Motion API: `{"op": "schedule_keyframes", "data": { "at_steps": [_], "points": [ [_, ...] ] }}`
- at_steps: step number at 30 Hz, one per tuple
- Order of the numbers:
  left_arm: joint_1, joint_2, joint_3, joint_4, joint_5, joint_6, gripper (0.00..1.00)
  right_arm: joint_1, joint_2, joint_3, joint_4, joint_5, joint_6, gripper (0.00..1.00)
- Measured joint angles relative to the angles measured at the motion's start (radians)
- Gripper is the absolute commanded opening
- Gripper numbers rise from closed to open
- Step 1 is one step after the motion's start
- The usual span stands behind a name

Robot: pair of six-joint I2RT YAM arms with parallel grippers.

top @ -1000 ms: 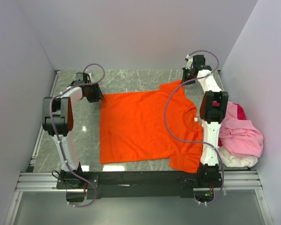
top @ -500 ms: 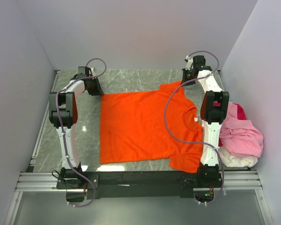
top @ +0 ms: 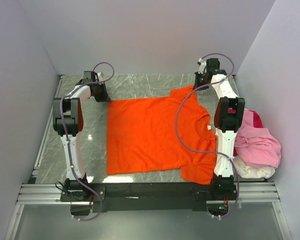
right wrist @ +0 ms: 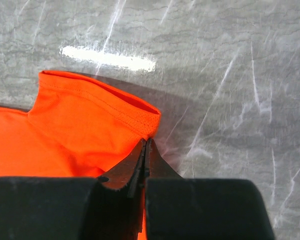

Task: Fold and stack the t-shirts
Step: Flatten the tshirt out

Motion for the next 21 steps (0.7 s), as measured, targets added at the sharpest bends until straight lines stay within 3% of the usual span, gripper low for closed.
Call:
{"op": "schedule_keyframes", "data": {
  "at_steps": [10,21],
  "points": [
    [0.0,-0.11,-0.059,0.005,-0.005,-0.018,0.0,0.0,-0.05,0.0,-0.005,-0.008,0.0,0.0],
    [0.023,-0.493,-0.165,0.119,-0.011,-0.061,0.0,0.0,-0.277,0.019,-0.022,-0.042,0.0,0.0]
  ]
}}
